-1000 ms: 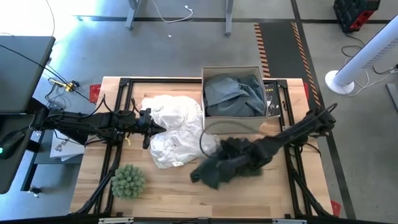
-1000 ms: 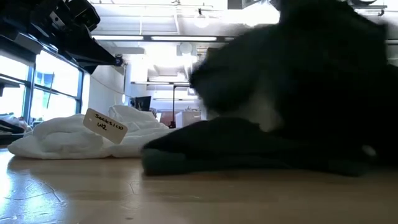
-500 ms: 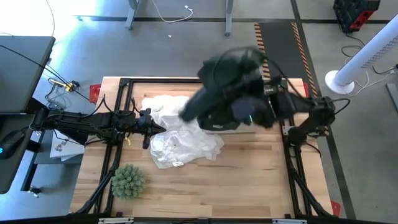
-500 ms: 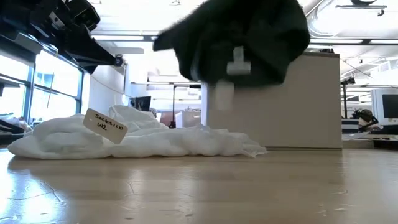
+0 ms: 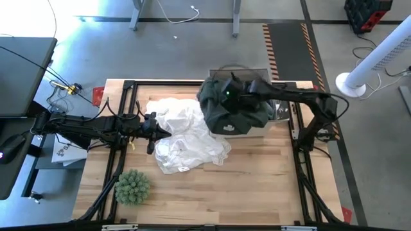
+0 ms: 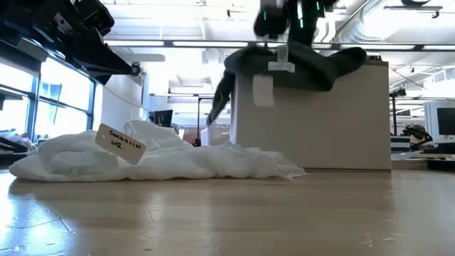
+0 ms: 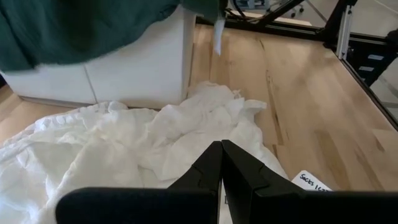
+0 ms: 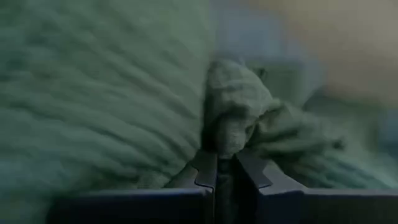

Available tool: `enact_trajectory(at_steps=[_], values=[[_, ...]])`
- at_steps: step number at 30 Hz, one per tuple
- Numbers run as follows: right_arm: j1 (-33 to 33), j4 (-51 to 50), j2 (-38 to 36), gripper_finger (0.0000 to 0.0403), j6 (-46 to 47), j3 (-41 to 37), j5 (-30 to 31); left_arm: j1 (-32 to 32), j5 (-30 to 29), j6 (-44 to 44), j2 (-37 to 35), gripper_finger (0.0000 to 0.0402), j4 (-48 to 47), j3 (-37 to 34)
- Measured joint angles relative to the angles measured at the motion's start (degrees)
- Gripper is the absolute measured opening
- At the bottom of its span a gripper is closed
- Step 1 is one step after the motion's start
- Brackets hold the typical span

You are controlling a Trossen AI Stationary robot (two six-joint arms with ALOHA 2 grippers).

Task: Sort clothes
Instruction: Put the green polo shirt into the laundry bin

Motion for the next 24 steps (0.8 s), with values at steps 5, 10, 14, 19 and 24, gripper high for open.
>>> enact_trajectory(at_steps=[5,10,14,19,24], values=[[-2.7,13.8,0.1,0.0025,0.9,-11.3,-9.5,0.0,0.0,0.0,0.0,0.0007,0.0,0.0],[-4.0,8.1,-0.8,0.0095,0.9,-6.3,-12.5,0.0,0.0,0.0,0.0,0.0007,0.3,0.0],[-4.2,-3.2,-1.6,0.0142,-0.9,6.6,-11.5,0.0,0.0,0.0,0.0,0.0007,0.3,0.0],[-3.0,-17.9,-1.9,0.0153,4.2,27.1,-2.4,0.0,0.0,-0.1,0.0,0.0007,0.2,0.0],[4.0,-18.7,-2.2,0.0152,0.3,39.8,12.9,0.0,0.0,-0.9,0.0,0.0007,0.2,0.0]])
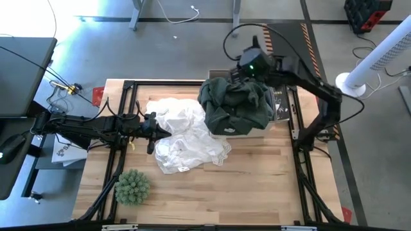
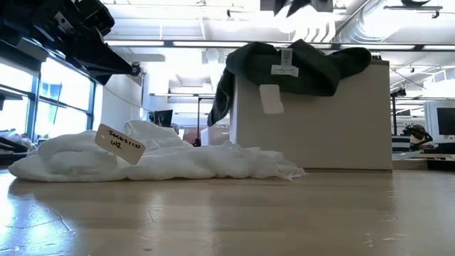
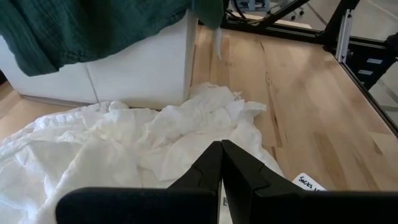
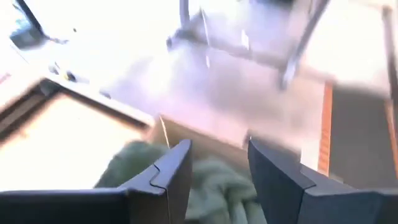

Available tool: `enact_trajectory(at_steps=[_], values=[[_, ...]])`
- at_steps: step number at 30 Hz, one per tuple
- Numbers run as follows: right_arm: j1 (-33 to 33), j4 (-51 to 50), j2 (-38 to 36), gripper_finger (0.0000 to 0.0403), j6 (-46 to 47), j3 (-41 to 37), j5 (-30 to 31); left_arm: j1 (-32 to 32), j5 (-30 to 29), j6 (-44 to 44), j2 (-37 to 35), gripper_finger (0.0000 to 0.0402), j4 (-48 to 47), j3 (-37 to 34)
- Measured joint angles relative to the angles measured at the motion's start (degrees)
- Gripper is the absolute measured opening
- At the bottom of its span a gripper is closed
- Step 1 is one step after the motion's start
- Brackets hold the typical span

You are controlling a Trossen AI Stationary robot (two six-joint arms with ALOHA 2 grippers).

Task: Sort clothes
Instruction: Put the green polo shirt into the laundry bin

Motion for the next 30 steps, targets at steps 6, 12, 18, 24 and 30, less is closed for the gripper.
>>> enact_trajectory(at_steps=[6,12,18,24,30], values=[[8.0,3.6,0.2,0.0152,-6.4,-1.9,-9.2,0.0,0.0,-0.1,0.0,0.0007,0.0,0.0],[10.5,8.9,0.3,0.0151,-6.6,-16.0,-27.8,0.0,0.0,-0.1,0.0,0.0007,0.1,0.0],[4.9,20.7,0.3,0.015,-2.9,-31.1,-28.1,0.0,-0.1,-0.1,0.0,0.0007,0.2,0.0],[-4.5,21.6,0.2,0.0136,10.9,-43.0,-19.7,0.0,-0.4,-0.1,0.0,0.0007,0.3,0.0],[-9.9,25.7,0.6,0.0128,14.2,-53.6,-23.4,0.0,-0.4,-0.1,0.0,0.0007,0.2,0.0]])
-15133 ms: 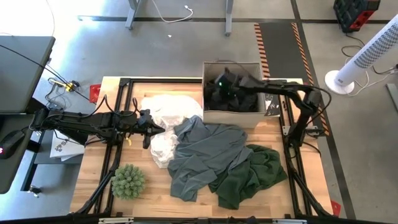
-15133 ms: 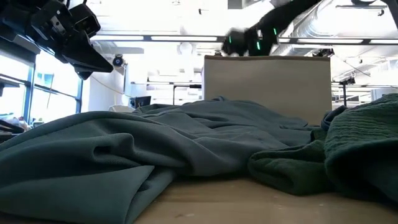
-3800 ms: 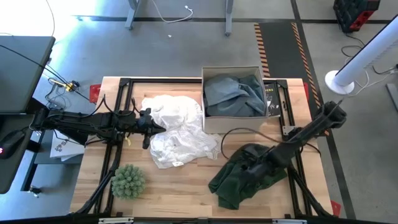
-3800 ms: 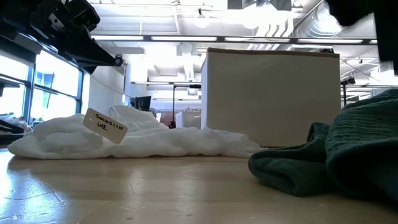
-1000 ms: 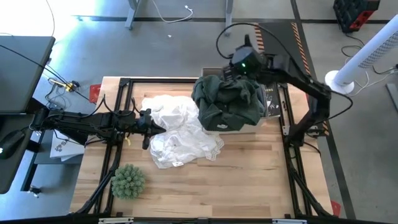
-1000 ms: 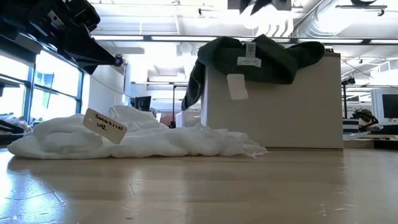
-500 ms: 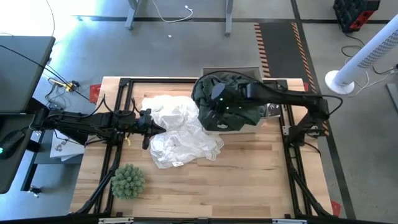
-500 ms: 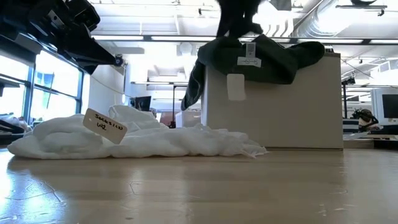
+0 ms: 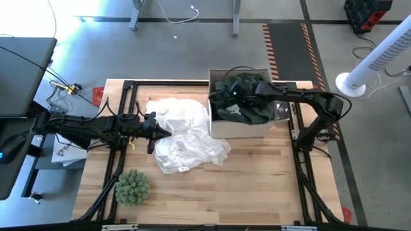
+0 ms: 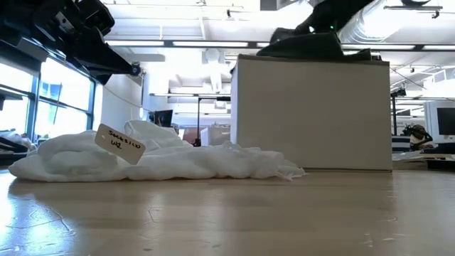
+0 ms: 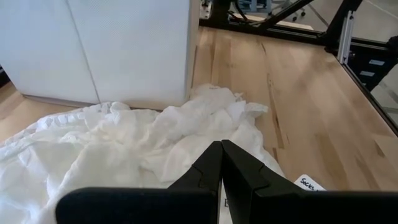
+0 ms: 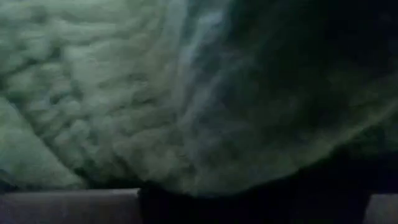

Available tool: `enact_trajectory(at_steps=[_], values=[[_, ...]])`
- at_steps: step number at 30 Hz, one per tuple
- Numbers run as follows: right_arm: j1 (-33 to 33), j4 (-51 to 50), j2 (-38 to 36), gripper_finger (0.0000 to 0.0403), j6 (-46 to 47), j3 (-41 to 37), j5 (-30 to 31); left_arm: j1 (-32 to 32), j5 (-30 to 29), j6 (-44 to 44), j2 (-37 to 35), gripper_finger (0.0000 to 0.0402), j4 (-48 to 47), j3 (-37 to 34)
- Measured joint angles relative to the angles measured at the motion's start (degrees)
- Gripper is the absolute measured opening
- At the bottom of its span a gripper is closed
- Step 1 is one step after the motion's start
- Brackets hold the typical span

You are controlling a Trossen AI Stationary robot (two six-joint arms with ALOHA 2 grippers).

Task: Sort clothes
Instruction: Put the green polo shirt into the laundry bin

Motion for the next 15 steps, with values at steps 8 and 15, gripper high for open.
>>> enact_trajectory(at_steps=[8,15], values=[[-0.3,-14.4,-0.6,0.0128,-5.9,13.8,-1.4,0.0,-0.1,0.0,0.0,0.0007,-0.1,0.0],[2.7,-29.6,-1.1,0.0128,-9.3,38.9,5.7,0.0,0.1,0.0,0.0,0.0007,-0.2,0.0]])
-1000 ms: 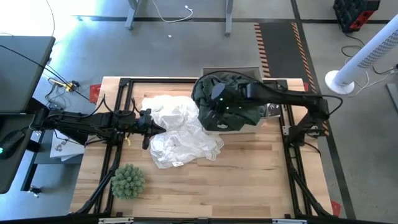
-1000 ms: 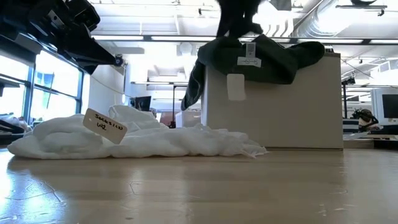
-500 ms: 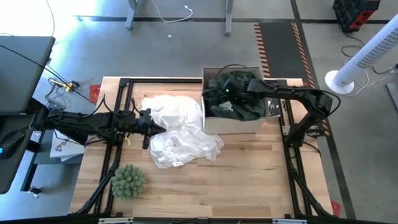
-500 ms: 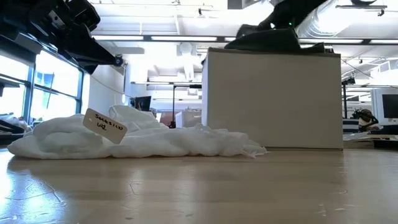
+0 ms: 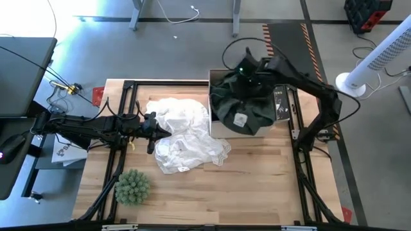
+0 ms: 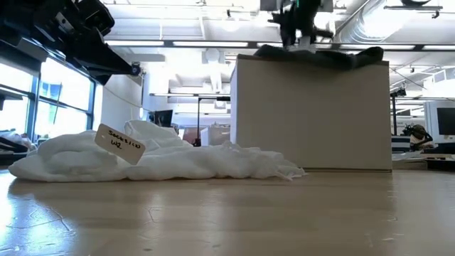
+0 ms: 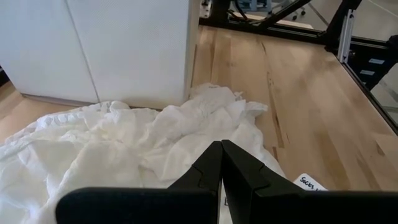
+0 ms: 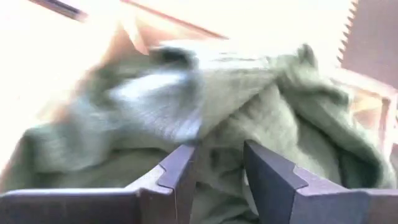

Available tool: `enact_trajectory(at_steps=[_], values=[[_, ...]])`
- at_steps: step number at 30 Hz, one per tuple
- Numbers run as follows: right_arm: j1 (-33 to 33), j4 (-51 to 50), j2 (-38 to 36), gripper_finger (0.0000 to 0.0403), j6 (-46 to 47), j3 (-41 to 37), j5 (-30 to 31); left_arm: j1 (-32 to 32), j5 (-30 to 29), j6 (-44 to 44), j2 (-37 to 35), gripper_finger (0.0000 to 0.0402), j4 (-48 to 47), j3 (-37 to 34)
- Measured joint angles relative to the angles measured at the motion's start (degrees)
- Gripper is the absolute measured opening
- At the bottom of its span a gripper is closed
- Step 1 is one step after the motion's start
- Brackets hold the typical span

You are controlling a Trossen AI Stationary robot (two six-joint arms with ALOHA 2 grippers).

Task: Sort clothes
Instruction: Put the green polo shirt into the laundry bin

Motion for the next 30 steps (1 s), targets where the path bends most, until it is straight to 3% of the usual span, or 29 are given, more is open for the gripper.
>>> enact_trajectory(at_steps=[4,9,11,16,22,26,30], values=[[4.7,1.8,-0.2,0.0128,-7.8,4.2,-10.2,0.0,0.0,0.0,0.0,0.0007,-0.2,0.0],[9.9,6.8,-0.1,0.0128,-11.5,-1.9,-27.5,0.0,0.0,0.0,0.0,0.0007,-0.3,0.0],[11.0,7.5,-0.1,0.0128,-11.0,-6.7,-28.4,0.0,0.1,0.2,0.0,0.0007,-0.3,0.0],[7.3,10.9,-0.4,0.0128,-6.6,-19.6,-22.3,0.0,0.1,1.0,0.0,0.0007,-0.3,0.0],[-0.6,22.9,-0.9,0.0129,-0.2,-31.8,-24.6,0.0,0.1,1.2,0.0,0.0007,-0.2,0.0],[-2.9,27.6,-0.2,0.0128,-1.8,-30.1,-34.0,0.0,0.2,1.0,0.0,0.0007,-0.2,0.0],[-2.3,24.2,0.3,0.0128,-4.3,-21.8,-35.4,0.0,0.2,0.9,0.0,0.0007,-0.3,0.0]])
